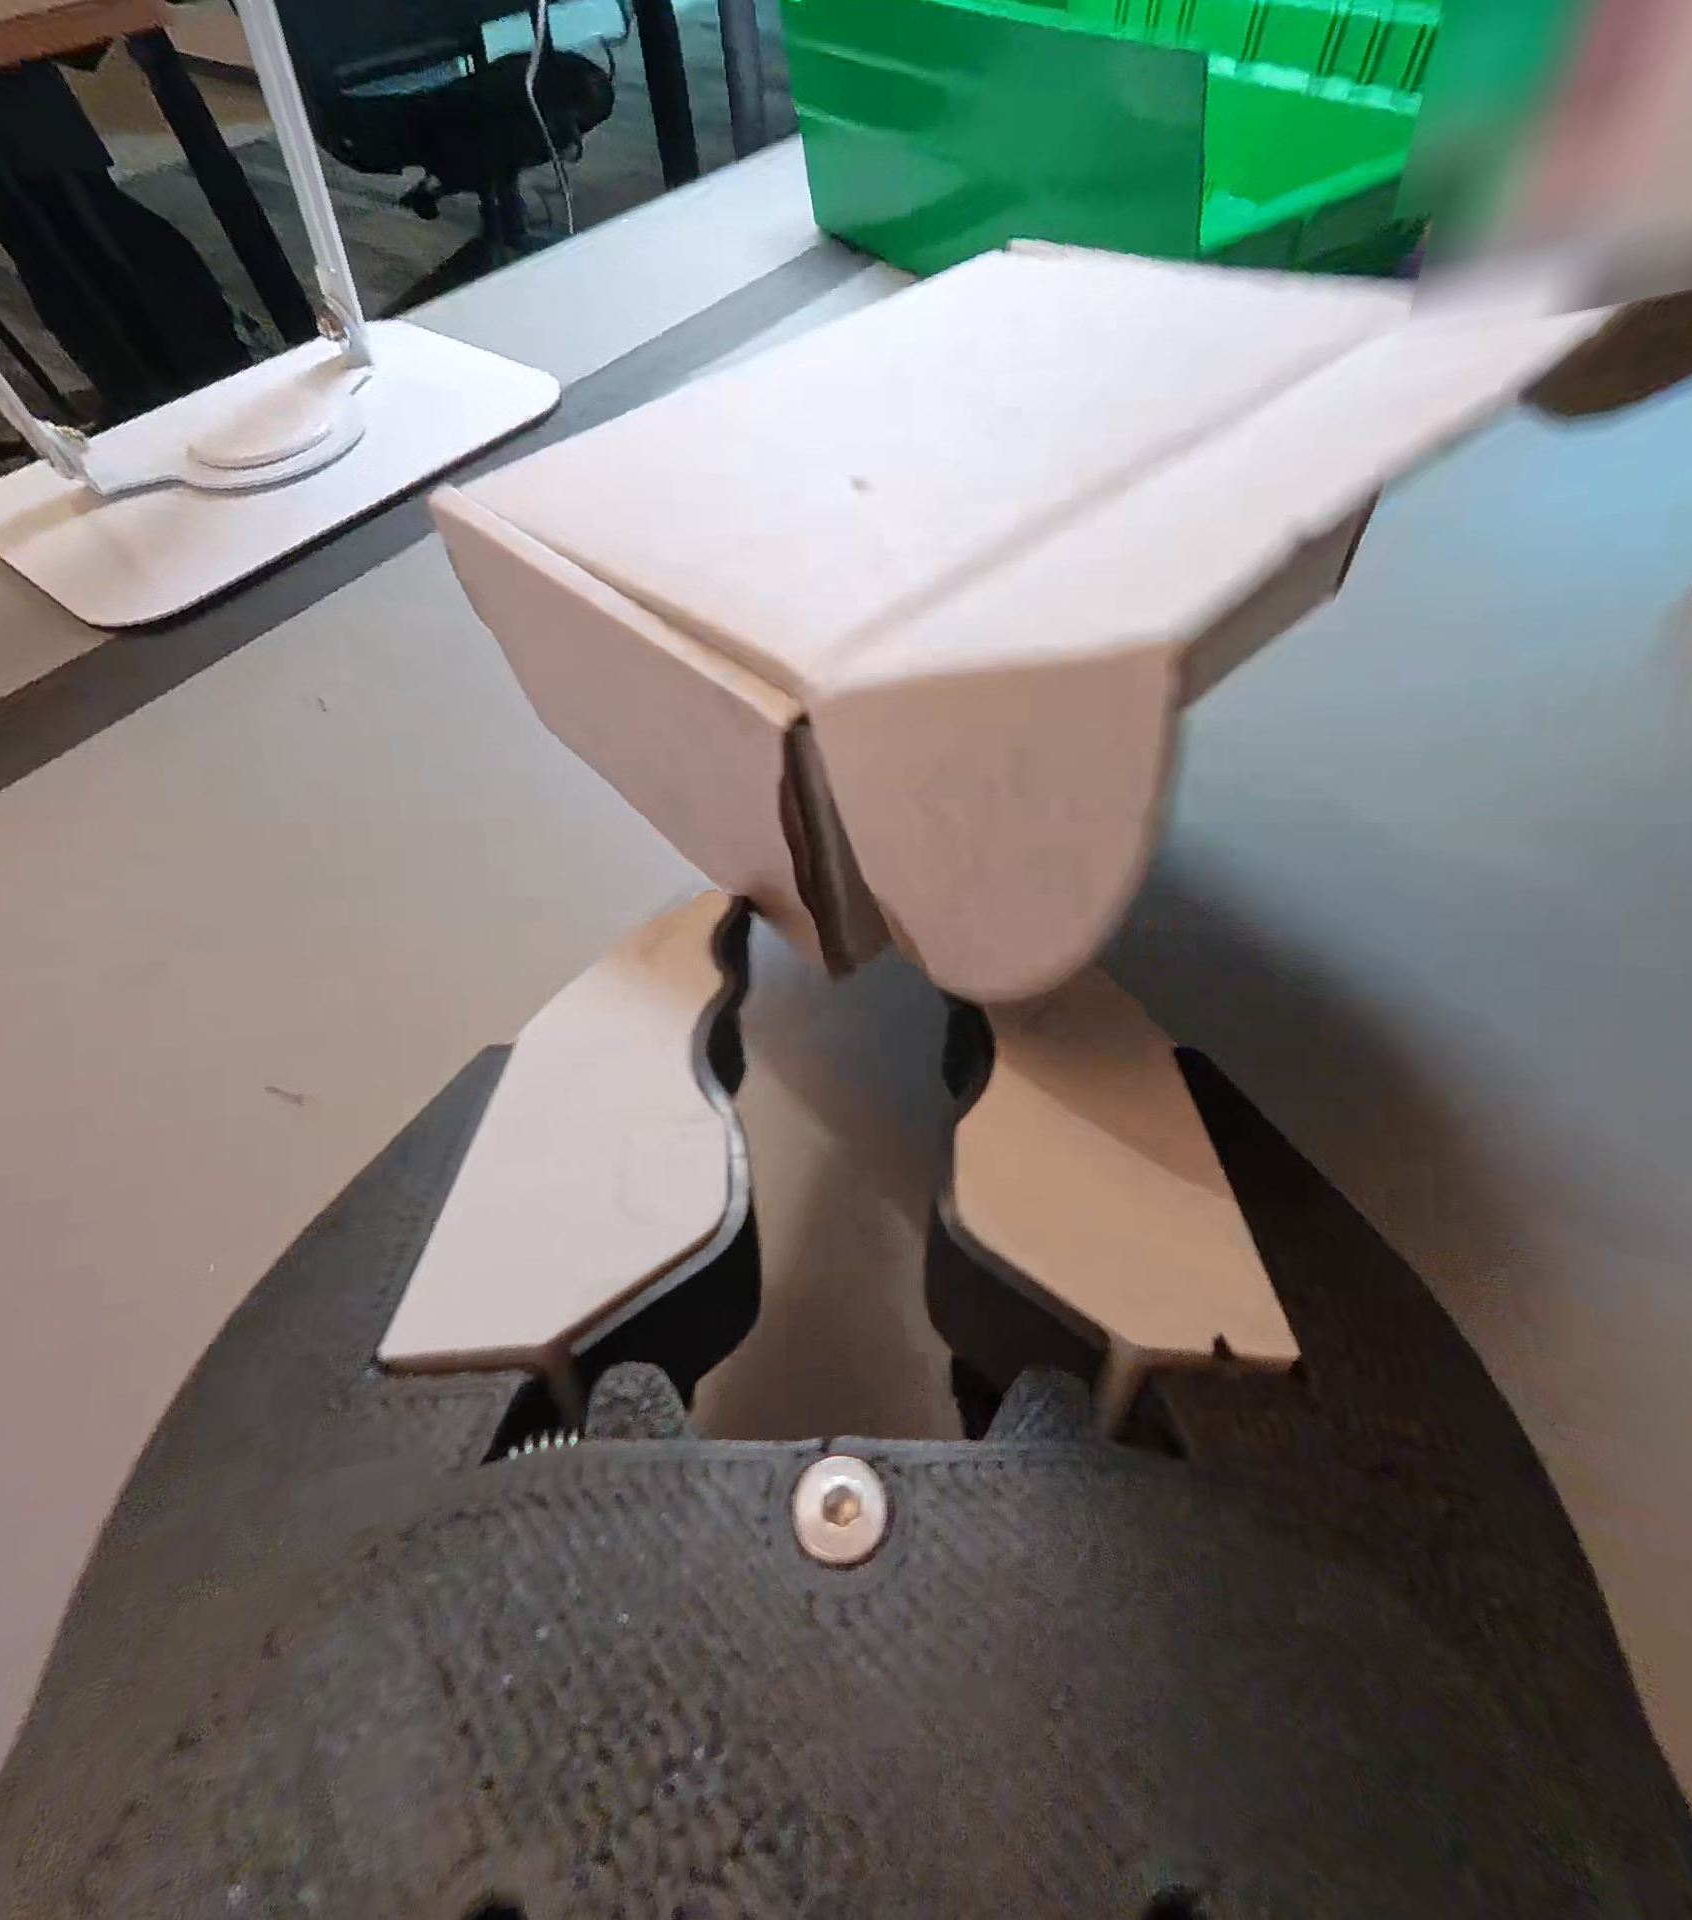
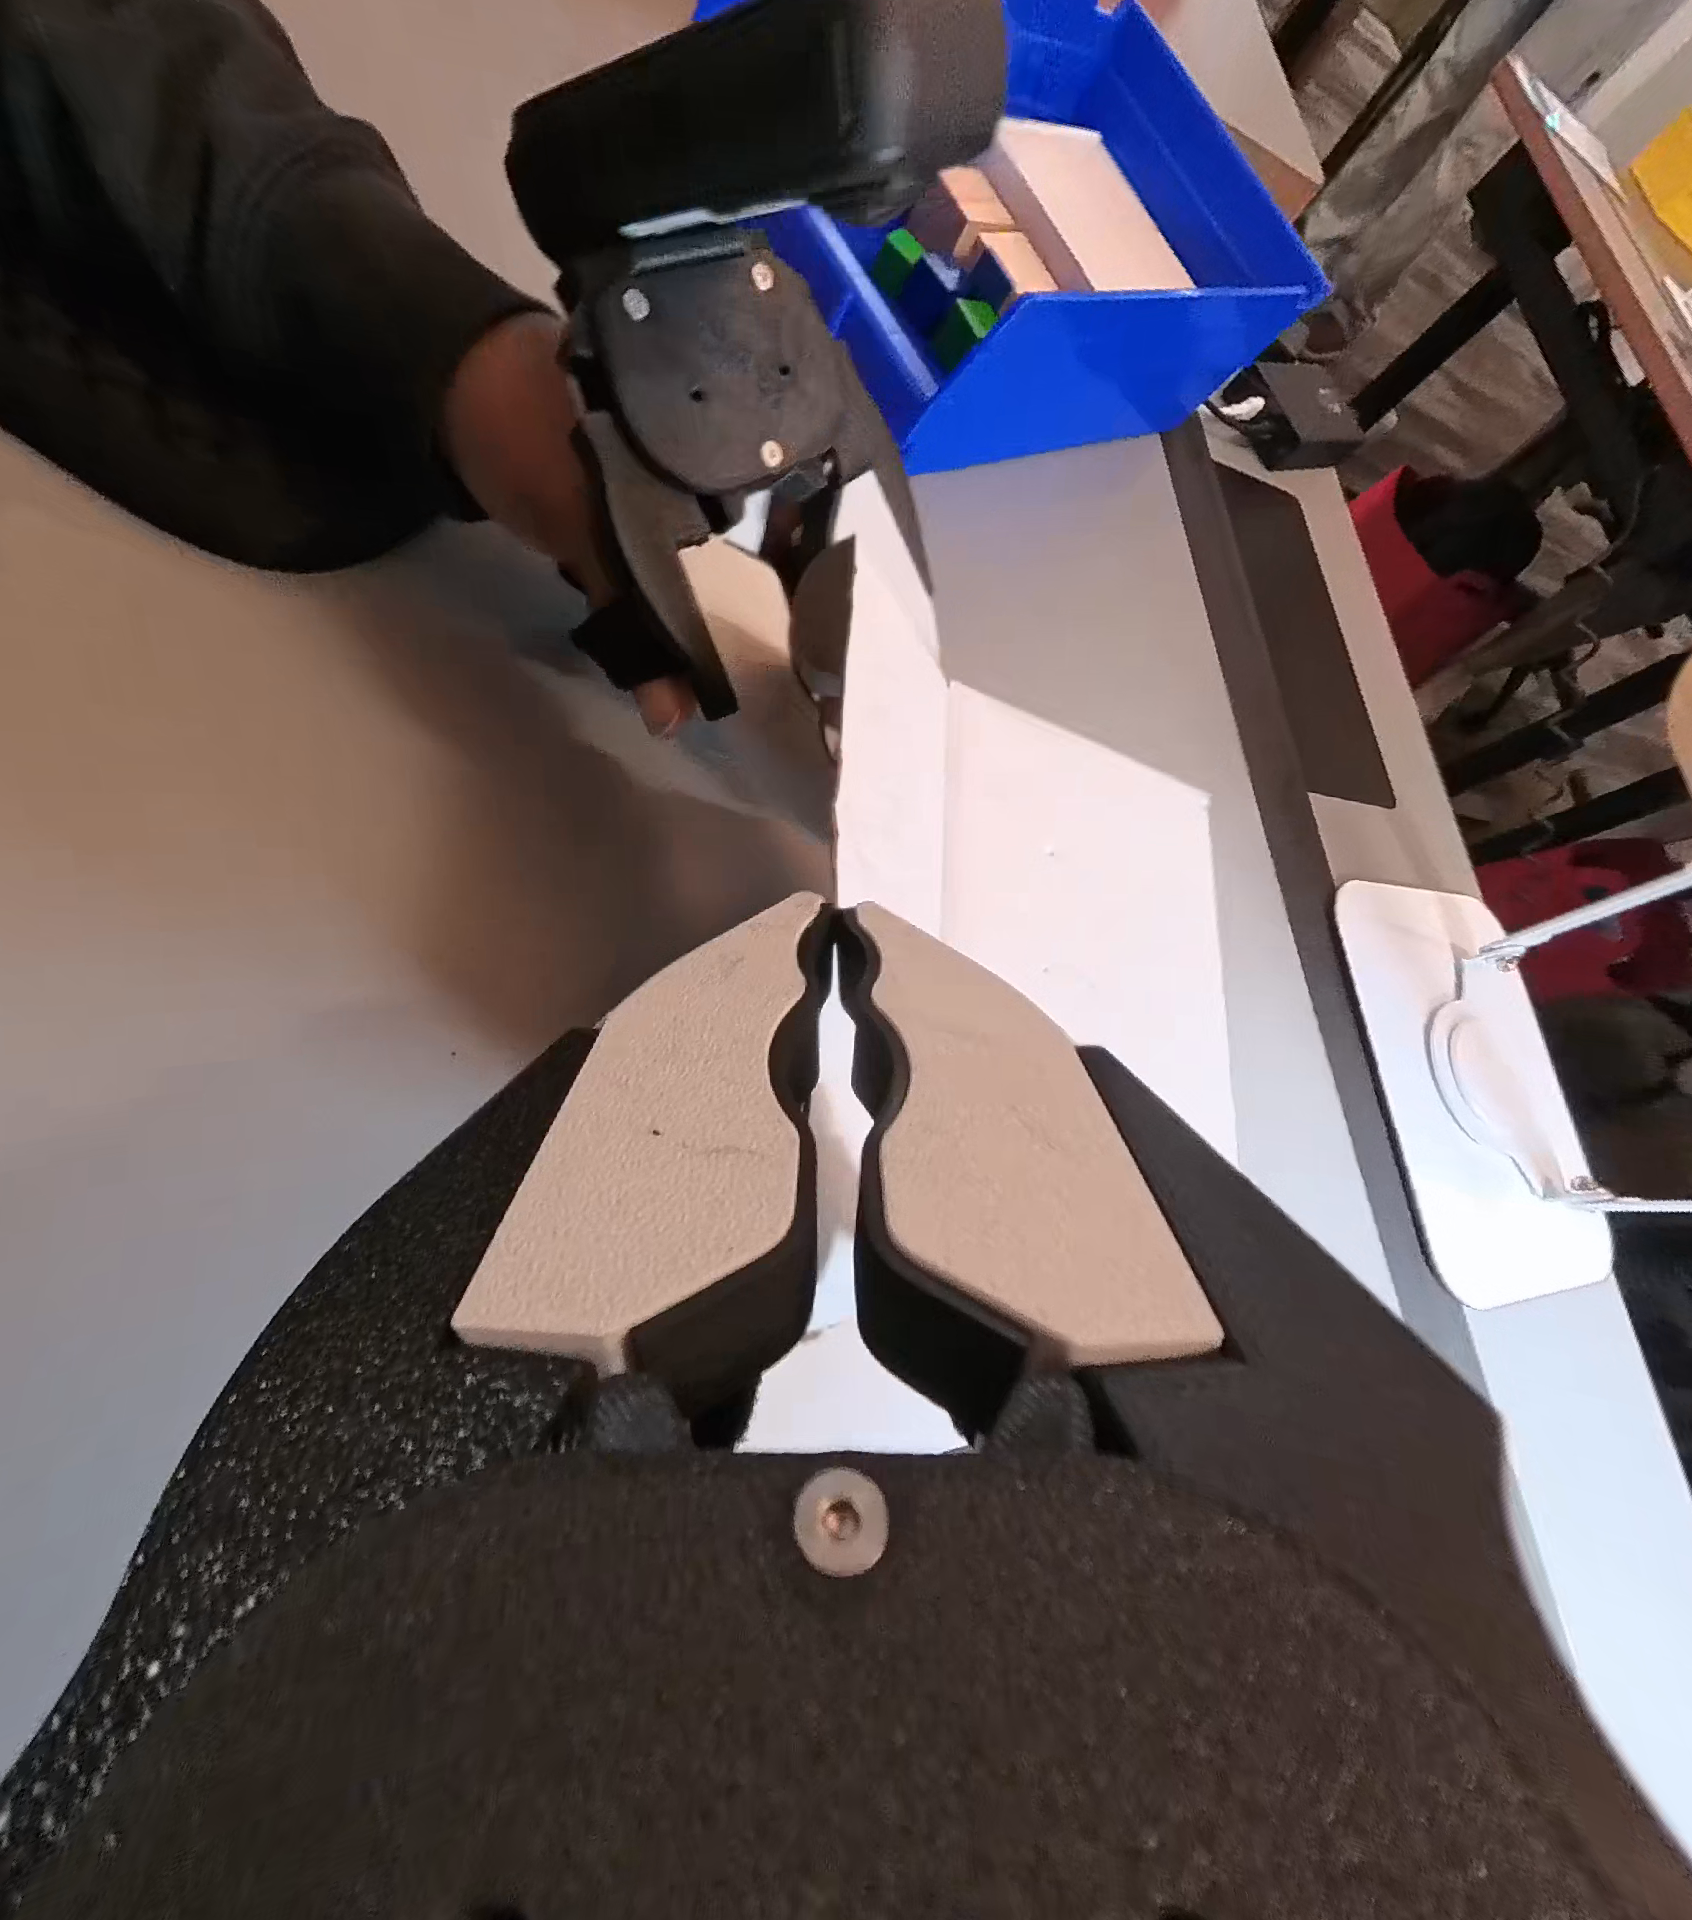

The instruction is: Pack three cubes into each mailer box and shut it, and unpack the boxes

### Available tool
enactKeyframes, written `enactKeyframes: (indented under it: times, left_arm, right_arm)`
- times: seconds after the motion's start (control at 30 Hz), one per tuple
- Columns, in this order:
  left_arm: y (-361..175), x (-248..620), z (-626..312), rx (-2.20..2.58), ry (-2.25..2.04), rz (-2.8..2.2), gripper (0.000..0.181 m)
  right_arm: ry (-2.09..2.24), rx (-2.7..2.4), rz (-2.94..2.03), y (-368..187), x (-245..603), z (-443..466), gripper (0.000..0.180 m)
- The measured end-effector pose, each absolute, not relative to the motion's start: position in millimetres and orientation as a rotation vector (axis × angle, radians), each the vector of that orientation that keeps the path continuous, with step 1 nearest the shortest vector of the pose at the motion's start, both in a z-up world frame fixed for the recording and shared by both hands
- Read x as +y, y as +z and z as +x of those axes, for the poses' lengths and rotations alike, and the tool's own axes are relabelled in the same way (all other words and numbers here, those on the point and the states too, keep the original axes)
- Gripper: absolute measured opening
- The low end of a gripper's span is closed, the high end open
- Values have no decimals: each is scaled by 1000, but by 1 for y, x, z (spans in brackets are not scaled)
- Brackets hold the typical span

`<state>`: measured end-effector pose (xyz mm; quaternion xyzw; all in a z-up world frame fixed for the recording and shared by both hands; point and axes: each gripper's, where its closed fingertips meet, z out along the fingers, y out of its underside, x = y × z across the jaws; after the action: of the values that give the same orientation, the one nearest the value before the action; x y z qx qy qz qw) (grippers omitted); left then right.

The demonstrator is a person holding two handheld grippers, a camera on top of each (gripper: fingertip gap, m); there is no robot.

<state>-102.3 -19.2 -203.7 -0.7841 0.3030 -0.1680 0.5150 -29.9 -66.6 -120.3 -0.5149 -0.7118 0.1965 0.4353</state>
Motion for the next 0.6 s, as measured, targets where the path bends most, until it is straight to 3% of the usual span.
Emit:
enactKeyframes:
  times: [0.07, 0.13, 0.2, 0.3, 0.37, 0.6]
  left_arm:
    - [-214, -21, -103, 791, -328, -1909, 15]
    - [-223, -24, -102, 858, -281, -1924, 15]
    - [-217, -28, -99, 853, -338, -1899, 26]
    - [-205, -31, -96, 778, -528, -1902, 64]
    - [-205, -31, -99, 761, -574, -1915, 75]
    - [-193, -30, -92, 720, -655, -1884, 76]
  right_arm:
    - [502, -1769, -1299, -117, -61, -29, 0]
    - [524, -1758, -1312, -110, -55, -27, 0]
    - [544, -1745, -1326, -105, -51, -26, 0]
    - [558, -1737, -1335, -108, -48, -24, 0]
    - [601, -1727, -1331, -109, -51, -25, 0]
    - [675, -1717, -1326, -101, -54, -28, 0]
